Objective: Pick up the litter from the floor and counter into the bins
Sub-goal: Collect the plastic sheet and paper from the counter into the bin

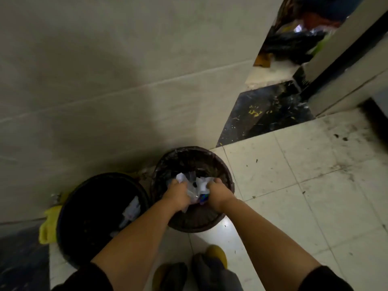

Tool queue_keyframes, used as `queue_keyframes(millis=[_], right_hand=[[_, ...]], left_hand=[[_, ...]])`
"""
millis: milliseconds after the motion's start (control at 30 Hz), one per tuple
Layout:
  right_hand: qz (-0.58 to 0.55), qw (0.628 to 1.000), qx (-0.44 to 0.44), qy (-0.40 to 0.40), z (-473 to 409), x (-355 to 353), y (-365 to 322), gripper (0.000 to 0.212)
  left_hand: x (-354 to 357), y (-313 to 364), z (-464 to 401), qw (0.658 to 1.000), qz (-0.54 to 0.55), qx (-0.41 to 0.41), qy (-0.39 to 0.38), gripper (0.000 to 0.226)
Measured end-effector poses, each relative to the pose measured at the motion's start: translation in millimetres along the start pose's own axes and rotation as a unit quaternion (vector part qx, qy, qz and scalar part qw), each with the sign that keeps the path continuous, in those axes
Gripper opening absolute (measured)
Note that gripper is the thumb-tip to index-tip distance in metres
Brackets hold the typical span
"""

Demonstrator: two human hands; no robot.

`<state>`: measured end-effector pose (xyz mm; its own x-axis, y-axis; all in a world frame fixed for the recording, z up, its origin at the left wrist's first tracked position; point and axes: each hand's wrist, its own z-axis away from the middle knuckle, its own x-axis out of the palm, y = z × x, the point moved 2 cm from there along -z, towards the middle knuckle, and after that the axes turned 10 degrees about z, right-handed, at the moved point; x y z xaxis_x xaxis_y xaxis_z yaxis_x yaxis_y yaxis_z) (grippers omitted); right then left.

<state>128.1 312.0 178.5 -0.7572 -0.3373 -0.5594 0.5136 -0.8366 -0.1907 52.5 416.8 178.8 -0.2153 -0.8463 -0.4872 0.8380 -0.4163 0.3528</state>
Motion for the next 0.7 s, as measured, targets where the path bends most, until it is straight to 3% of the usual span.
queue_keyframes(millis=[200,367,533,700], right_hand=[[-0.008,0.999,0.027,0.044,162.3,-93.2,-5.2,0.036],[-0.056,0.989,0.058,0.128,300.1,-162.9,12.4,0.037],[-0.112,0.967,0.137,0.183,405.7,-154.6,48.2,0.039],[-0.181,0.931,0.229,0.219,504.5,-102.3,95.0,0.041]], left_hand=[[-78.1,76.7,147.1,0.997,0.001,0.069,0.020,0.034],[-123.0,154.0,262.2,0.983,-0.021,0.180,0.016,0.034],[-115.2,211.0,342.6,0.960,-0.089,0.264,-0.023,0.038],[-67.0,269.8,414.2,0.910,-0.200,0.359,-0.055,0.041]])
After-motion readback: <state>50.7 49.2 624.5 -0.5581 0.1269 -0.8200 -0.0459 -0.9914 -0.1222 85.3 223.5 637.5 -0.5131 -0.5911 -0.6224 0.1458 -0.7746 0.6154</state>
